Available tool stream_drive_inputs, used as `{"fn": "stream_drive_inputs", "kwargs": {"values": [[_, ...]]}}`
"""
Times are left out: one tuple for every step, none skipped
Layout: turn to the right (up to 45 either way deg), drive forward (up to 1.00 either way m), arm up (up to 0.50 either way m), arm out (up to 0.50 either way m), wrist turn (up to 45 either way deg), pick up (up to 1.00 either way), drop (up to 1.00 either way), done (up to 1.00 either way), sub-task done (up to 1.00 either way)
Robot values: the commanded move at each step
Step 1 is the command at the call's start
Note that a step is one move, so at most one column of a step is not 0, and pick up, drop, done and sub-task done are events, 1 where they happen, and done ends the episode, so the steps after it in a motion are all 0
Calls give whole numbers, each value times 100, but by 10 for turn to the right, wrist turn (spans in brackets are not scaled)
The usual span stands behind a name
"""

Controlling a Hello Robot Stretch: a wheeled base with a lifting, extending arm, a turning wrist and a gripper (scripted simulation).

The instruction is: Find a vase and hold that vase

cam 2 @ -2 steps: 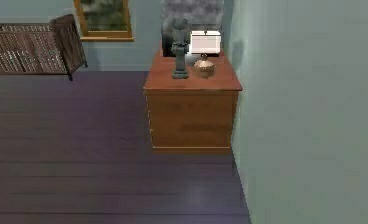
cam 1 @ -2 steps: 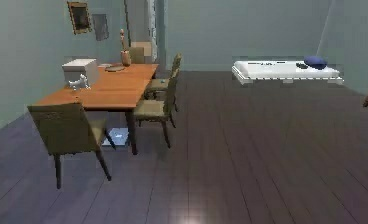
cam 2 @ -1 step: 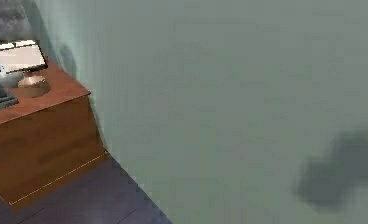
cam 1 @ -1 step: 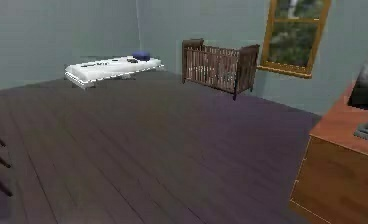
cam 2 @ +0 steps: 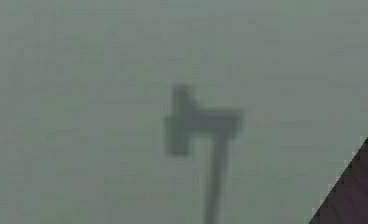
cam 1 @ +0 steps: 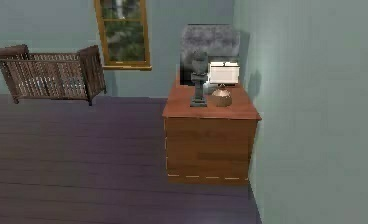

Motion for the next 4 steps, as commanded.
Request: {"fn": "stream_drive_inputs", "kwargs": {"values": [[0, 75, 0, 0, 0, 0, 0, 0, 0], [-450, 0, 0, 0, 0, 0, 0, 0, 0], [-300, 0, 0, 0, 0, 0, 0, 0, 0], [450, 0, 0, 0, 0, 0, 0, 0, 0]]}}
